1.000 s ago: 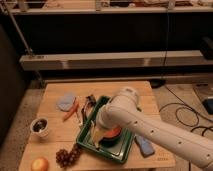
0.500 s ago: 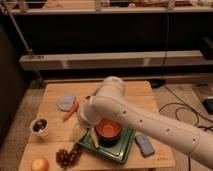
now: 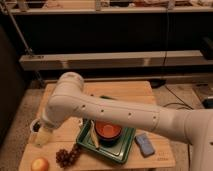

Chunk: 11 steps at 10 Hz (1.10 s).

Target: Place apple in red bowl

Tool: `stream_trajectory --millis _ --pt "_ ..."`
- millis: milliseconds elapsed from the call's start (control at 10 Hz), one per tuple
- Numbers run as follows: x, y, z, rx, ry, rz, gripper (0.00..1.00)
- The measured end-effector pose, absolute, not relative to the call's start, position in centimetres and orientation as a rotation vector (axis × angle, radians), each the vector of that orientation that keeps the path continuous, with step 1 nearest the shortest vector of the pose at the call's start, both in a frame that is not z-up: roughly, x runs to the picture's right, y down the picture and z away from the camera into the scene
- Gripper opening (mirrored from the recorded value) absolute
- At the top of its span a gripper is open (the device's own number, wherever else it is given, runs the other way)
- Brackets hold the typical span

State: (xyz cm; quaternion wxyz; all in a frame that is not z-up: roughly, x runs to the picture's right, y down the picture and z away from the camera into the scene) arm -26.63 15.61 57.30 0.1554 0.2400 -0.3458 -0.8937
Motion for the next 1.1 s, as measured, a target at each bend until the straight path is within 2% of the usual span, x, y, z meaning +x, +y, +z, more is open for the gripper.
stream_trajectory --millis 300,600,900,1100 --pt "-30.8 18.7 57.1 0.775 -1.066 -2.592 0.8" --pt "-30.6 18.6 57.1 0.756 -1.067 -2.597 0.8" --pt "-29.9 20.6 58.0 0.54 -1.073 -2.652 0.8" --pt "-30.0 23.2 60.2 0.442 -1.086 -2.677 0.8"
